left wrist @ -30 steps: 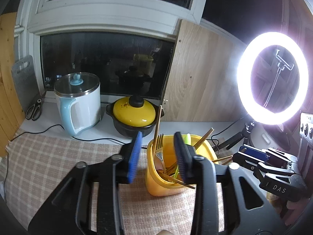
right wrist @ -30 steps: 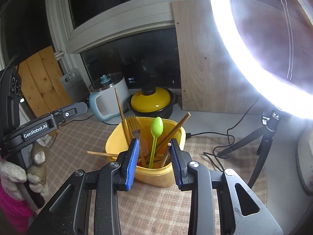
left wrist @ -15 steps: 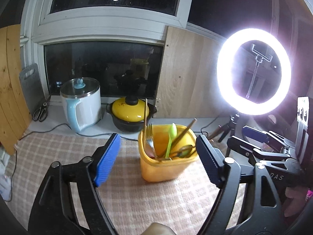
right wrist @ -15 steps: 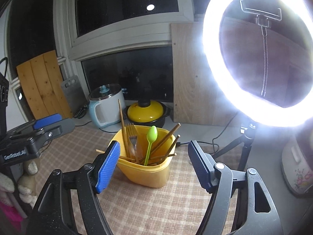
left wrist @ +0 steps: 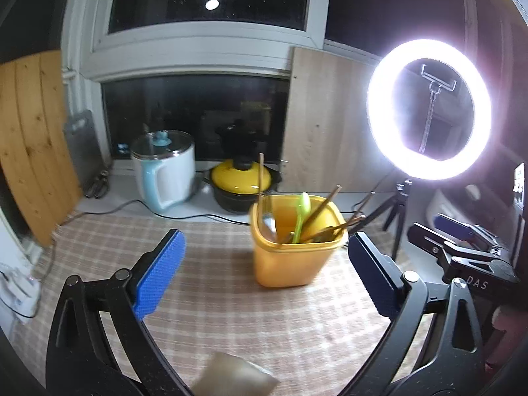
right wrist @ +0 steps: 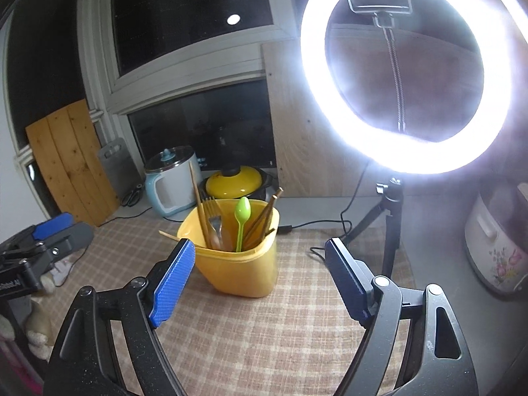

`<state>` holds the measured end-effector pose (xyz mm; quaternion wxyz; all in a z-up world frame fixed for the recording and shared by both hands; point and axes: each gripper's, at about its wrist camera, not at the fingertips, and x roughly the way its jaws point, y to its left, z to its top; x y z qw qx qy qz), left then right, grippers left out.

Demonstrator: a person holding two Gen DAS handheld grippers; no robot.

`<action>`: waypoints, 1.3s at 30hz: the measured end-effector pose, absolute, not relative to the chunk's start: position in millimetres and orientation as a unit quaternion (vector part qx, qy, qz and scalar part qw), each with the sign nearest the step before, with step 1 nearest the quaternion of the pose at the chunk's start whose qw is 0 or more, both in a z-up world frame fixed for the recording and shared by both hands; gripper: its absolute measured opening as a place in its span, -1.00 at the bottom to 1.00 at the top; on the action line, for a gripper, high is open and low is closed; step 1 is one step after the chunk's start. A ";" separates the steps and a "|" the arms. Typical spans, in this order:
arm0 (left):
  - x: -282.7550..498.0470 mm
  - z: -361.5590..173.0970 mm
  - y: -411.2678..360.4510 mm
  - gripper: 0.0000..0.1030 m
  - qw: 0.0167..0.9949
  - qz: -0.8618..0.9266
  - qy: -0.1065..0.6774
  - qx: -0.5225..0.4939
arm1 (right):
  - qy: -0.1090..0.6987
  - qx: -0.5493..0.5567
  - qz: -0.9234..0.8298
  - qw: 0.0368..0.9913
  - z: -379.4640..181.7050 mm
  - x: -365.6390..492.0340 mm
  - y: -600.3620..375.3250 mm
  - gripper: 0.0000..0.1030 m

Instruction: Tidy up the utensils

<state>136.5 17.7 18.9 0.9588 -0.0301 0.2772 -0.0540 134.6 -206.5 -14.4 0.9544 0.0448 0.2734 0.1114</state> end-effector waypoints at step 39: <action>135.6 8.7 15.1 0.99 0.951 0.007 0.308 0.004 | 0.293 0.046 0.105 0.949 -25.3 130.8 -208.7 0.58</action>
